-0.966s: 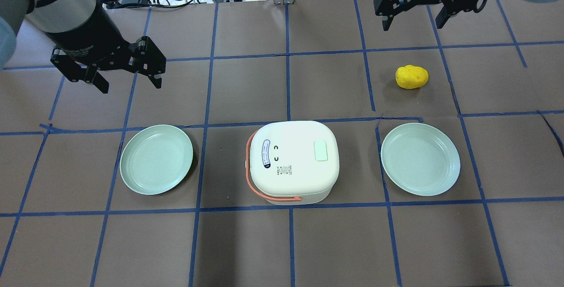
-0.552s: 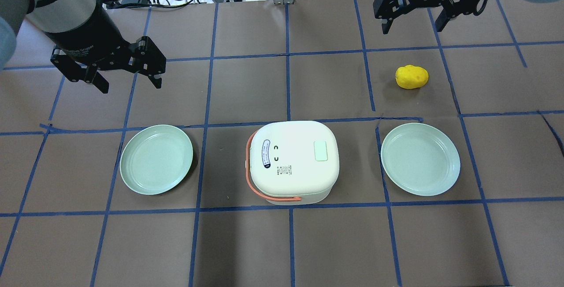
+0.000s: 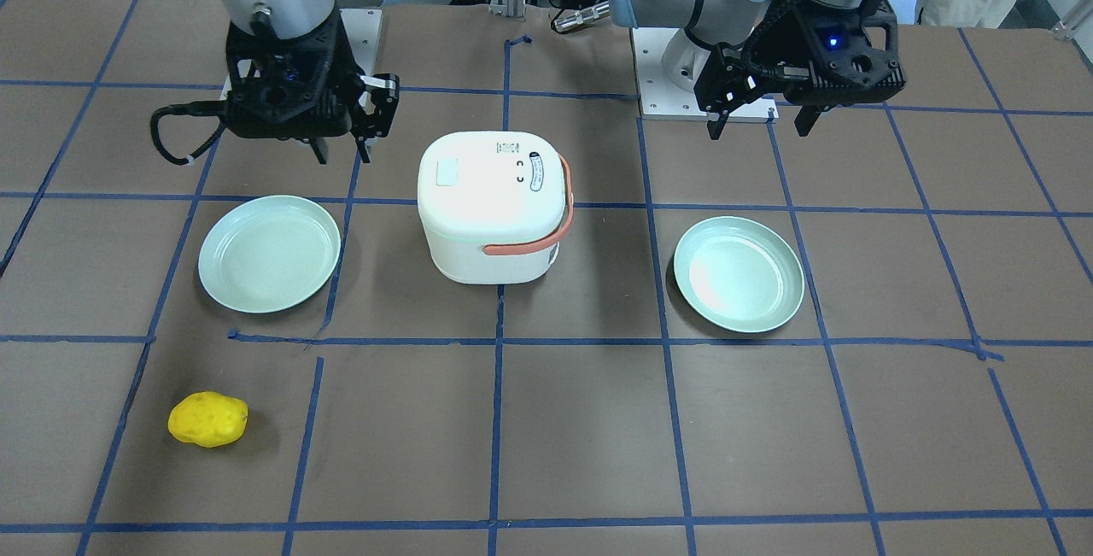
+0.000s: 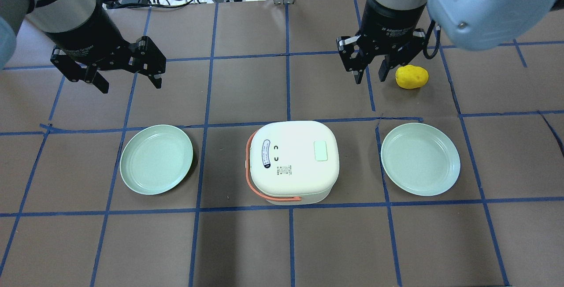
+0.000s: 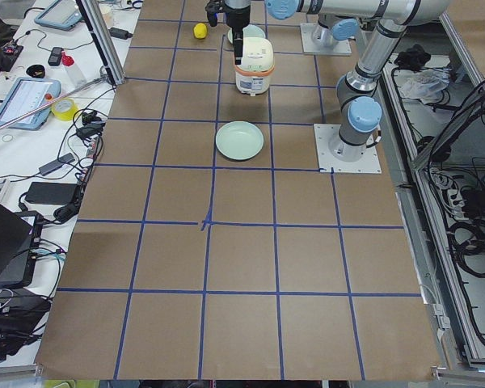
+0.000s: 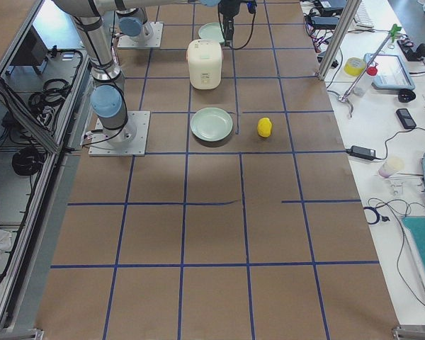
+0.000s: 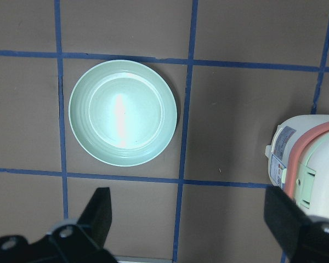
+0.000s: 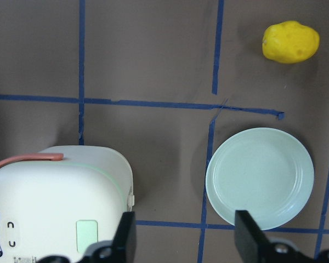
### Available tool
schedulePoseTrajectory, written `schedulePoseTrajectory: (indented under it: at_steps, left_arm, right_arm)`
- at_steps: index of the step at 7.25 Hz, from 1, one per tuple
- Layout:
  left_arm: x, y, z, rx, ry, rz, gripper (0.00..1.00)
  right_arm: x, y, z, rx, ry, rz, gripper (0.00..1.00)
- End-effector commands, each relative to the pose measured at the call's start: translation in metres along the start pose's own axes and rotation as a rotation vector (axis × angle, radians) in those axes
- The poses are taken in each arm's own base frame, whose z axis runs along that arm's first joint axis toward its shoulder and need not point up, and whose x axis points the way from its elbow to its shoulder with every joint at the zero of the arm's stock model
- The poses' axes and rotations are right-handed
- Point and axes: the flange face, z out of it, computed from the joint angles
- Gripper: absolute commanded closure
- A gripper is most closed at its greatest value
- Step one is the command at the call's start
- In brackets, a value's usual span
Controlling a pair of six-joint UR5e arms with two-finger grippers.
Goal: Press rice cooker button
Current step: 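Move the right gripper toward the rice cooker lid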
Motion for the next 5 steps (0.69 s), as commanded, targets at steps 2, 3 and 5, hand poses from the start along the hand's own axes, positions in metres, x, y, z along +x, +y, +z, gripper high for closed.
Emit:
schedulePoseTrajectory:
  at_steps: [2,3,5]
  left_arm:
    - [0.000,0.000,0.000,0.000,0.000,0.000,0.00]
    - [0.000,0.000,0.000,0.000,0.000,0.000,0.00]
    - [0.000,0.000,0.000,0.000,0.000,0.000,0.00]
  right_arm:
    - [-0.055,0.039,0.067,-0.103,0.027,-0.033,1.00]
    - [-0.064,0.044,0.088,-0.110,0.015,-0.049,1.00]
    - [-0.070,0.046,0.107,-0.067,-0.002,-0.057,1.00]
